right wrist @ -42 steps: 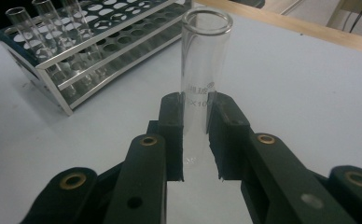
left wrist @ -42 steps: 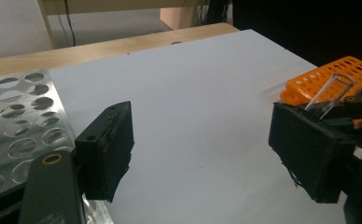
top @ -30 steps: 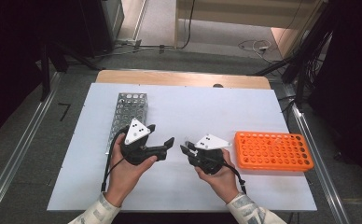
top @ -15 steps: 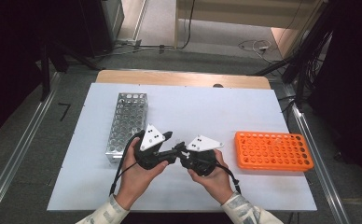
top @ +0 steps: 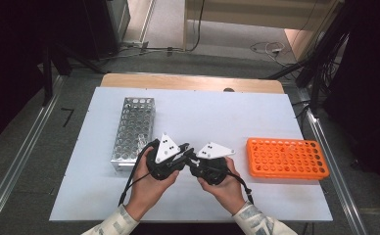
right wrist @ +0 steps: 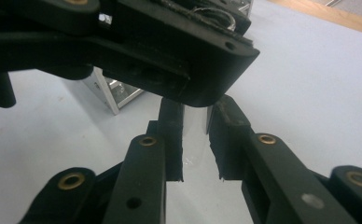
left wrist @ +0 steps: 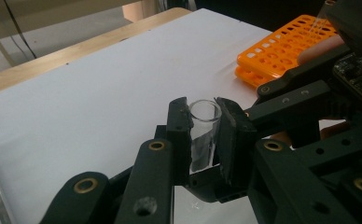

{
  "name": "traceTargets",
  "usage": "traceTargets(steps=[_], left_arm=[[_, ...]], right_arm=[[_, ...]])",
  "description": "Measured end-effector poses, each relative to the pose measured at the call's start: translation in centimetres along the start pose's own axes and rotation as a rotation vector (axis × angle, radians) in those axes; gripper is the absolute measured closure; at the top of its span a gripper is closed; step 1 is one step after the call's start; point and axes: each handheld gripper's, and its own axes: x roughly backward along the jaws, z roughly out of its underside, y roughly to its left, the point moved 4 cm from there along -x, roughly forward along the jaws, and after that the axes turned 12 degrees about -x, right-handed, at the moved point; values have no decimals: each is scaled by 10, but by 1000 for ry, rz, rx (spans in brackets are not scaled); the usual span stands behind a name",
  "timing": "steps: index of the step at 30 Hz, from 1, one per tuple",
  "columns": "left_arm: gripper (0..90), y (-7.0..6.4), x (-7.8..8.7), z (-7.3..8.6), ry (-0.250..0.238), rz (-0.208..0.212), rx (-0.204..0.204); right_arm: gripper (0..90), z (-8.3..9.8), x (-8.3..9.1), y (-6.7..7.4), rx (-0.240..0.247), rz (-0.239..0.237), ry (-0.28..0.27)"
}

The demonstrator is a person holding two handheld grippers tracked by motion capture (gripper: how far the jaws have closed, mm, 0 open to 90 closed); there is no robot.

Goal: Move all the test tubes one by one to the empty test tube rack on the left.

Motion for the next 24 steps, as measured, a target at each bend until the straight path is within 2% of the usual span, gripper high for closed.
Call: traceTargets(steps=[2,5,9,13,15,19,24], left_arm=[[762,2,0,-1,-4,-2,9],[763,6,0,0,-3,-9,19],[763,12,1,-1,-10,-16,41],[762,21,5,-5,-24,-26,63],[763,27,6,-8,-25,-31,70],[763,40,8,-10,-32,-43,102],[763,55,17,-12,-46,-80,125]], right_arm=[[626,-1,1,0,-23,-16,1],[456,0,1,-2,-42,-11,4],[316,-1,0,-3,-59,-8,-13],[251,0,1,-6,-63,2,-17],[241,-1,2,-8,-71,-5,-17],[231,1,3,-14,-85,9,-13],[234,-1,8,-19,-105,13,-31]])
